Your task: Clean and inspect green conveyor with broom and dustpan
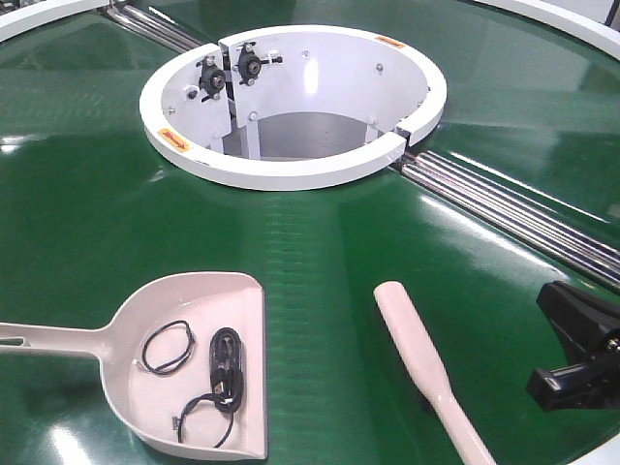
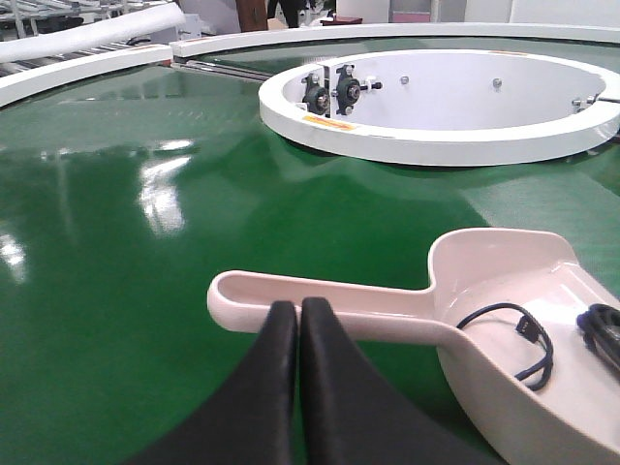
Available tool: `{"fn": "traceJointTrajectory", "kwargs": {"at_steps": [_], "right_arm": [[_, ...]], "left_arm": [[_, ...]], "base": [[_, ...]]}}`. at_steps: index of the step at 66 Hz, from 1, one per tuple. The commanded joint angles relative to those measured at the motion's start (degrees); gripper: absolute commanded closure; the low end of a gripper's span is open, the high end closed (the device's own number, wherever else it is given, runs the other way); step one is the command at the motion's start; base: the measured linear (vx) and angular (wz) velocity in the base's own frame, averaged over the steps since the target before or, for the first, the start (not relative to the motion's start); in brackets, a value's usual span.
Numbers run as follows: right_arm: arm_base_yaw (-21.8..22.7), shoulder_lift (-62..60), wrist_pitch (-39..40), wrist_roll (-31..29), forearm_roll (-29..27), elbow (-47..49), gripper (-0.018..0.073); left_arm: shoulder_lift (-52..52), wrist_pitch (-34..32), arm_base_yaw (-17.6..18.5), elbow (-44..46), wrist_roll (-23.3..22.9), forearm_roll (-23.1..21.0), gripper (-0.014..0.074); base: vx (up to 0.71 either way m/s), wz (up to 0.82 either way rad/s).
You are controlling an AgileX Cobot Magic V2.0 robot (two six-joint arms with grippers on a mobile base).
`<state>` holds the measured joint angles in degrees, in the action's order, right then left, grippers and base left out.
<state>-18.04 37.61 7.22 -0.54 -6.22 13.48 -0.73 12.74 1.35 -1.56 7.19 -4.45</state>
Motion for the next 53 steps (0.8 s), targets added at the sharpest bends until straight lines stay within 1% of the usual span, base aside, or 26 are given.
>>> {"fn": "traceJointTrajectory", "kwargs": {"at_steps": [1,40,48,53], "right_arm": [[0.3,-0.1,4.2,-0.4,0.6,1.6,0.0564],[0.3,-0.1,4.2,-0.4,0.6,1.6,0.0564],[0.3,-0.1,4.5,-3.1,0.6,1.6,0.0564],[0.9,-0.2,4.2,-3.4,0.6,1.6,0.0564]], "left_arm": [[-0.9,-4.3,-0.1,-1.3,-0.6,-0.1,0.0619],[-0.9,-4.3,-0.1,-1.3,-0.6,-0.1,0.0619],[-0.9,-4.3,-0.1,-1.3,-0.6,-0.1,0.0619],[-0.9,-4.3,-0.1,-1.3,-0.6,-0.1,0.0619]], "base": [[0.00,0.00],[0.00,0.00],[0.00,0.00],[0.00,0.00]]}}
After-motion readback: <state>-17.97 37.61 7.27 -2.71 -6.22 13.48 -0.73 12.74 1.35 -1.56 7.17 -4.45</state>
